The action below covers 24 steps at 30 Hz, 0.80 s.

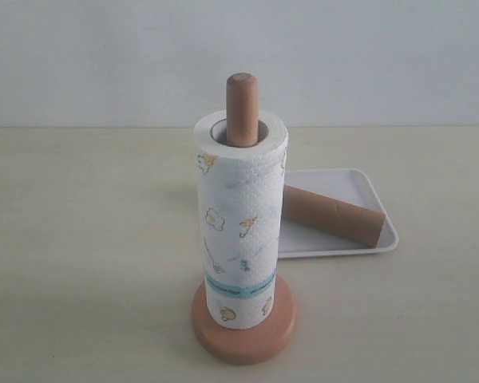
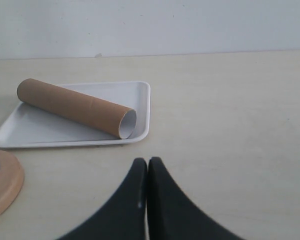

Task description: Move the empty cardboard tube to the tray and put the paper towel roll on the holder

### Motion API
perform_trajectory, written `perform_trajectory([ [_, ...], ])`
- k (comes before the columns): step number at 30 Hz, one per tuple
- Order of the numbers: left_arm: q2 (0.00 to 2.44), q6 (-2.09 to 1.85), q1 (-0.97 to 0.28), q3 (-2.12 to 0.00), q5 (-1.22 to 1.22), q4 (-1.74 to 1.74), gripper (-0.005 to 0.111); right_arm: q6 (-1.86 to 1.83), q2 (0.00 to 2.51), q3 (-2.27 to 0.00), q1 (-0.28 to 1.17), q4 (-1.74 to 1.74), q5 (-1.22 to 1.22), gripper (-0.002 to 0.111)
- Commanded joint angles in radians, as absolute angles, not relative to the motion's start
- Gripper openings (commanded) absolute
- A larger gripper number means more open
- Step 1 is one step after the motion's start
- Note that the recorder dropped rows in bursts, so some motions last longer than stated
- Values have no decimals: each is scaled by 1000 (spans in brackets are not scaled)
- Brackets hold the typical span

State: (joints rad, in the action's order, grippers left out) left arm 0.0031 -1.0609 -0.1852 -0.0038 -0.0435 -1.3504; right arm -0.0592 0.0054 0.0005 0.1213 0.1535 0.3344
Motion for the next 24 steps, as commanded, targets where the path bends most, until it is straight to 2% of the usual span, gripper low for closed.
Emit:
perform_trajectory([
  [1,0,-424,-182,0,-56,-647,4,-62,0,0,119,146,325,0],
  [4,0,26,-182,0,-93,-139,4,-62,0,0,119,146,325,0],
  [6,0,164,-182,0,-161,26,4,-62,0,0,119,146,325,0],
  [10,0,176,-182,0,-323,109,4,-62,0,0,119,146,325,0],
  [24,0,126,-182,0,-337,124,4,-62,0,0,119,146,325,0],
])
